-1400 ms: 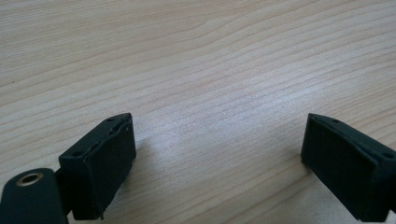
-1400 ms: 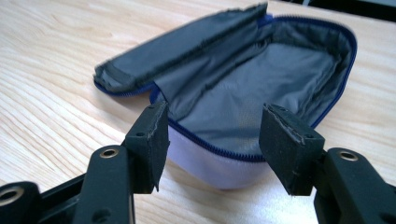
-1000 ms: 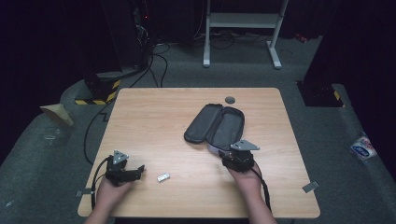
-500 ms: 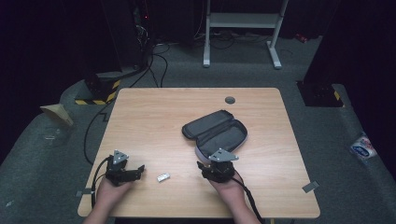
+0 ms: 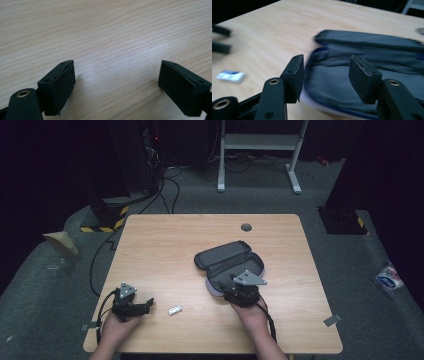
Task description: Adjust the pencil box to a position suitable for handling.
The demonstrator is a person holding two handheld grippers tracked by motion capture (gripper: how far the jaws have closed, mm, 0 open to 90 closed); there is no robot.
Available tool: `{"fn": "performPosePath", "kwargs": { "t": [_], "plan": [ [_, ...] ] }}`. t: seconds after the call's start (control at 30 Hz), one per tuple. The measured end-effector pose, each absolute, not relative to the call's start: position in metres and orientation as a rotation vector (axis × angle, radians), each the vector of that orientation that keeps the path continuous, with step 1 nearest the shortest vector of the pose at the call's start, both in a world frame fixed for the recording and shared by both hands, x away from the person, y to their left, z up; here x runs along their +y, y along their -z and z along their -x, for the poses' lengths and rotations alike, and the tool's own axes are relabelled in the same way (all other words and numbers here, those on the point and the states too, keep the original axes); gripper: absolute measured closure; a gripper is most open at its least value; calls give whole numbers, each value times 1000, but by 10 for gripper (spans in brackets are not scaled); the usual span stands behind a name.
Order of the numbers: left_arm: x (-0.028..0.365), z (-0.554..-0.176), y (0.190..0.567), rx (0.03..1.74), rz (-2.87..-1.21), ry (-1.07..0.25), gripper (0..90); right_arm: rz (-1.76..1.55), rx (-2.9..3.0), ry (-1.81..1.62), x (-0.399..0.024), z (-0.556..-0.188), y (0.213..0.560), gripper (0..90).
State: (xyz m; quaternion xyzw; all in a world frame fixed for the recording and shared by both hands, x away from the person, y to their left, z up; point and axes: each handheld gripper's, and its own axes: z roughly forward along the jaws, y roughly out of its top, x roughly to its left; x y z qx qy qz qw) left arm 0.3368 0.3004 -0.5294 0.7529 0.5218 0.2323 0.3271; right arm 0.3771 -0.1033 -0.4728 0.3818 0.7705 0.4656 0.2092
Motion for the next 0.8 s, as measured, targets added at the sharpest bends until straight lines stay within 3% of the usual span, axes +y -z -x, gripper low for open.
{"fn": "performPosePath", "kwargs": {
  "t": [0.53, 0.8],
  "plan": [
    [304, -320, 530, 1377, -1959, -605, 165, -1337, 1943, -1109, -186, -433, 483, 440],
    [305, -317, 529, 1383, -1957, -611, 171, -1385, 1939, -1115, -195, -443, 491, 516]
  ]
}}
